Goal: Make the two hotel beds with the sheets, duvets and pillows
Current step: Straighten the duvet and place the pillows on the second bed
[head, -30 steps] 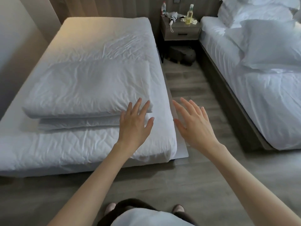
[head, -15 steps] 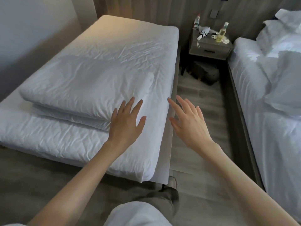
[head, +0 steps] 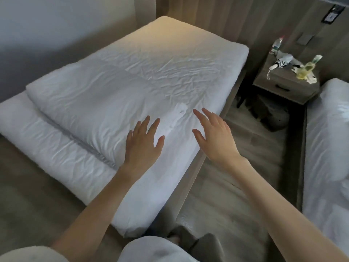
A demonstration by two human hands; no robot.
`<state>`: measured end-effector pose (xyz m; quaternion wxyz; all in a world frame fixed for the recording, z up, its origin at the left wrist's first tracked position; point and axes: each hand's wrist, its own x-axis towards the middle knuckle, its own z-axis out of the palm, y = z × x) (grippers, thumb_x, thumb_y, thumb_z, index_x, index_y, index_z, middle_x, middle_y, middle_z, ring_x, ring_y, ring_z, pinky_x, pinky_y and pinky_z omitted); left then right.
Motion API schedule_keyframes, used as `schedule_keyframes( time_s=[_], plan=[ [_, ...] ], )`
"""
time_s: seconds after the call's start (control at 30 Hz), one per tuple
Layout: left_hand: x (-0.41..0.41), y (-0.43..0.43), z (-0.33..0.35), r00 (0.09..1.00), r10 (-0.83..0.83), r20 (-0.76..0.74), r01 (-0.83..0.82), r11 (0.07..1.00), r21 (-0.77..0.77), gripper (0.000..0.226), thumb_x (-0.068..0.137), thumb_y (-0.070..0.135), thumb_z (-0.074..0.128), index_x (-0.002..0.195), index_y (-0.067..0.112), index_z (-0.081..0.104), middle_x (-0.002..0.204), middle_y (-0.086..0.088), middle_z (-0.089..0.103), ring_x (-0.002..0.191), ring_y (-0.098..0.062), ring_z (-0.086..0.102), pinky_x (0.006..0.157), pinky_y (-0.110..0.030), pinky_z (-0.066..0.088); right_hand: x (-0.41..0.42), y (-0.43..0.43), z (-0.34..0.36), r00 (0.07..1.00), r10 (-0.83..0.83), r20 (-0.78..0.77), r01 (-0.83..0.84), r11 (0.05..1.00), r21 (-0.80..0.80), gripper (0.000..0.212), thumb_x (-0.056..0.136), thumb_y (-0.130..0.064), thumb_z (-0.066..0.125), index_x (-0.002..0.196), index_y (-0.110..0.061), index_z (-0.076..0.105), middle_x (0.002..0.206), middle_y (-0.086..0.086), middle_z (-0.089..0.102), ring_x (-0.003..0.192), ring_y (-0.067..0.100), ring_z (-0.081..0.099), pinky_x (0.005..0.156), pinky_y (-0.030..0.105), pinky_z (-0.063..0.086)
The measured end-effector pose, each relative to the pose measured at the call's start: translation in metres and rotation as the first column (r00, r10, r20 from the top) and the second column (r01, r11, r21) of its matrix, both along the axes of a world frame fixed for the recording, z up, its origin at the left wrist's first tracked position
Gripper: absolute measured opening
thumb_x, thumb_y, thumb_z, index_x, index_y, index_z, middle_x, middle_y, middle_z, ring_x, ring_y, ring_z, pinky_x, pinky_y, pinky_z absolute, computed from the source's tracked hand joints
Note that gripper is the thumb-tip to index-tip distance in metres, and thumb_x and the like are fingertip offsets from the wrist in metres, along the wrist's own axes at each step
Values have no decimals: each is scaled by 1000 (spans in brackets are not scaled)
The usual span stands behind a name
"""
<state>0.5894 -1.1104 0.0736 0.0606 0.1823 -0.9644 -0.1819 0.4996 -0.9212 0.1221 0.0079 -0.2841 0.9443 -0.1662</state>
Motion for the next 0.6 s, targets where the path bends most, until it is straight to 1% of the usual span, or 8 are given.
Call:
schedule_keyframes(
  time_s=[0.07, 0.17, 0.23, 0.33, 0.4, 0.53, 0.6],
  plan=[
    [-9, -4, -6, 995, 95, 19, -96, 995, 17, 57, 99, 46, 40, 152, 30, 25, 161, -2, 17, 147, -27, 17, 118, -46, 20, -32, -3, -8, 998, 66, 18, -66, 998, 3, 57, 101, -36, 44, 153, -28, 23, 159, 2, 23, 145, 26, 23, 116, 51, 25],
    [-17, -11, -18, 976, 216, -23, -216, 976, 2, 57, 98, 45, 43, 150, 25, 33, 158, -9, 26, 143, -35, 26, 113, -53, 29, -81, -8, -25, 984, 171, 46, -172, 985, 12, 58, 101, -35, 46, 153, -27, 24, 159, 3, 24, 145, 27, 24, 115, 51, 26],
    [-22, -12, -27, 945, 327, 22, -327, 945, 5, 58, 98, 45, 42, 151, 26, 29, 159, -8, 23, 145, -34, 23, 115, -51, 27, -115, -13, -39, 966, 251, 57, -253, 967, 32, 59, 100, -34, 48, 153, -26, 24, 159, 5, 24, 144, 28, 26, 115, 52, 27],
    [-24, -7, -38, 854, 513, 90, -517, 855, 35, 61, 98, 49, 38, 153, 31, 18, 162, -2, 12, 148, -26, 14, 117, -45, 20, -160, -20, -56, 928, 361, 89, -367, 929, 57, 61, 99, -33, 51, 153, -24, 24, 159, 7, 23, 143, 32, 27, 113, 52, 30],
    [-22, 2, -43, 783, 612, 109, -620, 782, 62, 62, 98, 49, 40, 154, 32, 16, 162, -3, 10, 148, -26, 14, 116, -45, 23, -186, -24, -64, 895, 431, 116, -441, 894, 84, 62, 98, -33, 52, 153, -25, 23, 160, 7, 21, 143, 33, 27, 112, 52, 32],
    [-18, 28, -50, 663, 738, 129, -748, 660, 71, 67, 96, 44, 49, 153, 33, 17, 161, -9, 12, 146, -29, 18, 113, -45, 28, -227, -35, -75, 832, 533, 154, -551, 827, 113, 65, 97, -31, 54, 154, -25, 21, 160, 10, 18, 141, 38, 28, 110, 52, 33],
    [-14, 39, -56, 610, 779, 144, -792, 606, 71, 73, 93, 42, 54, 154, 35, 14, 161, -11, 13, 146, -30, 19, 111, -46, 29, -241, -44, -83, 813, 554, 179, -578, 803, 144, 68, 97, -29, 55, 154, -27, 18, 161, 11, 16, 140, 41, 28, 109, 52, 35]
  ],
)
